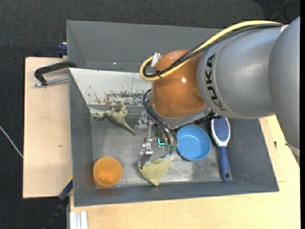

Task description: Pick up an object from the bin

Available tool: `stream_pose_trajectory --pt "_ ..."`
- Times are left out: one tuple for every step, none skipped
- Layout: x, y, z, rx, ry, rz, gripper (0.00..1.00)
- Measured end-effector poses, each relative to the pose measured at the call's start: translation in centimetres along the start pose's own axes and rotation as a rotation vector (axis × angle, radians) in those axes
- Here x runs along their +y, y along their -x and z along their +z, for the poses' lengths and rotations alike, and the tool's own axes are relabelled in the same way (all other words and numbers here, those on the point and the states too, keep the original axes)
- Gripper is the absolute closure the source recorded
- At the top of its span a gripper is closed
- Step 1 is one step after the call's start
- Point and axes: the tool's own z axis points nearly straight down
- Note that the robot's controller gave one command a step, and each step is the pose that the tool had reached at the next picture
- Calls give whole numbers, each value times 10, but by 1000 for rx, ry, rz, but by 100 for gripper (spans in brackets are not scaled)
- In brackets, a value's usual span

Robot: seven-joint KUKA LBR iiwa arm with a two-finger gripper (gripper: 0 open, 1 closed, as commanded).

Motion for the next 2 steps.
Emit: stream_pose_trajectory --pt "-60 -26 86 -13 0 -337 0" --pt "-59 -25 85 -18 1 -336 100"
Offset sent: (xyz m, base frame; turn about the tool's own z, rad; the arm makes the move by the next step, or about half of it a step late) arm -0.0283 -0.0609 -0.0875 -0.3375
